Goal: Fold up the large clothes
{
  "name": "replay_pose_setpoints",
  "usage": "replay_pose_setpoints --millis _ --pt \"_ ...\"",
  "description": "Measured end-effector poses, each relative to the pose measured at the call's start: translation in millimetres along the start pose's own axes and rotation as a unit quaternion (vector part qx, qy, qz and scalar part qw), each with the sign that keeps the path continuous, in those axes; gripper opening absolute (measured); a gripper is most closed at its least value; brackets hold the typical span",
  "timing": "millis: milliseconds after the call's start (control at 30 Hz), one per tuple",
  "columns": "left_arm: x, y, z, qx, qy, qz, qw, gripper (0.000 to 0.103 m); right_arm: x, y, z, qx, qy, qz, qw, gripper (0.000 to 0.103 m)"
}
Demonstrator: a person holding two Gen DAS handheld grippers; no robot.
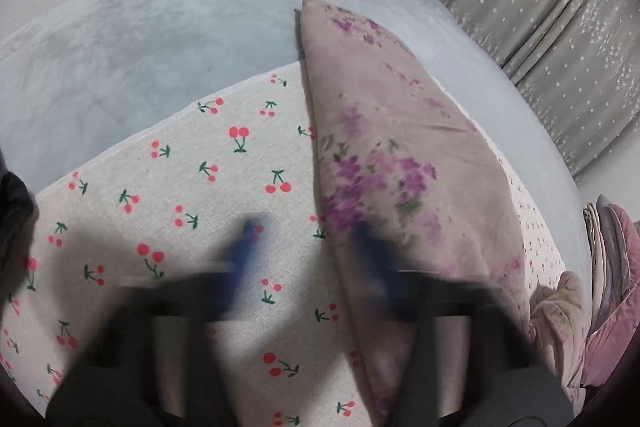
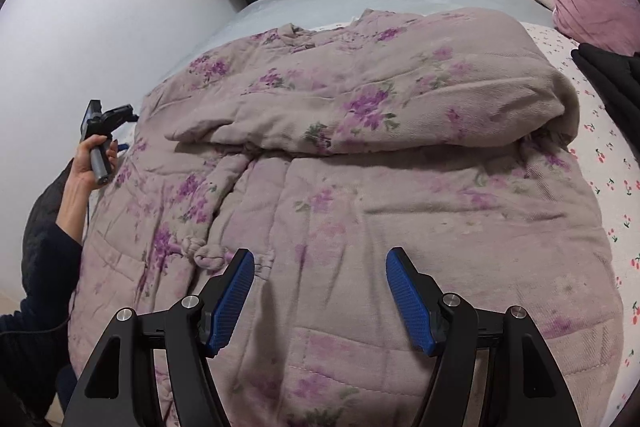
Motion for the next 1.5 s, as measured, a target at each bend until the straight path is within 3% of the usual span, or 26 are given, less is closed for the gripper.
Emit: replay_pose_setpoints --millis 67,167,300,367,433,467,533,567,600,667,833,967,1067,1267,1300,1333,1367,1400,1500 --pt "6 -1 -4 -0.002 0.007 -0.023 0.9997 0.0 0 1 1 0.0 -0.004 0.003 1.0 0.07" --pt "-5 -4 -3 0.006 -0.025 -0.033 0.9991 0.0 2 -1 -1 0.005 -0.003 0.001 1.0 0.07" --pt "-34 -9 7 0.006 -0.07 -0.076 0.9946 0.0 2 -2 0 0.011 -0.005 0.005 1.0 0.07" --pt "-36 -10 8 0.006 -0.065 -0.084 0.9944 0.0 2 -2 0 0.01 -0.005 0.005 1.0 0.07" --pt "-25 -13 9 -0.002 -0.032 -0.113 0.9931 0.001 2 -2 0 0.01 -0.005 0.005 1.0 0.07" --pt "-18 -13 9 -0.003 -0.012 -0.121 0.9926 0.006 1 -2 0 0.009 -0.004 0.005 1.0 0.07" --pt "-14 -13 11 0.005 -0.01 -0.099 0.995 0.038 2 -1 0 0.008 -0.004 0.004 1.0 0.07" --pt "-16 -11 11 0.005 -0.02 -0.081 0.9965 0.059 2 -1 0 0.007 -0.004 0.004 1.0 0.07" --pt "-19 -5 15 -0.004 -0.035 -0.061 0.9975 0.068 2 0 0 0.007 -0.004 0.003 1.0 0.07" --pt "-21 0 19 -0.014 -0.041 -0.045 0.998 0.069 1 1 0 0.003 -0.004 0.0 1.0 0.07" --pt "-7 15 20 -0.043 -0.009 -0.051 0.9977 0.07 -1 6 -3 -0.021 -0.002 -0.01 1.0 0.07" --pt "-6 14 26 -0.054 -0.029 -0.051 0.9968 0.07 1 9 -6 -0.031 0.002 -0.01 0.999 0.07" --pt "8 -4 29 -0.044 -0.027 -0.079 0.9956 0.078 0 9 -6 -0.032 0.0 -0.011 0.999 0.07" --pt "22 -23 44 -0.004 -0.051 -0.057 0.9971 0.078 -1 1 -1 -0.02 -0.011 -0.011 1.0 0.07" --pt "21 -25 41 0.004 -0.058 -0.055 0.9968 0.067 0 0 -1 -0.013 -0.012 -0.007 1.0 0.07" --pt "19 -24 40 0.01 -0.056 -0.056 0.9968 0.048 1 -2 -1 -0.009 -0.011 -0.005 1.0 0.07" --pt "19 -24 38 0.016 -0.04 -0.067 0.9968 0.02 3 -2 -1 -0.004 -0.01 -0.003 1.0 0.07" --pt "18 -23 37 0.002 -0.029 -0.085 0.9959 0.019 5 -2 -1 -0.001 -0.01 -0.003 1.0 0.07" --pt "-6 -21 39 -0.009 -0.055 -0.11 0.9924 0.015 3 2 0 -0.007 -0.014 -0.008 1.0 0.07"
Point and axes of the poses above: each gripper's, at about its wrist camera, not at the fingertips, and x roughly the way its jaws point, y to its left, z to its top, the point moved 5 cm from there along x, roughly the way its jaws point, and after that the axes turned 7 degrees about z, right-handed, at the moved point
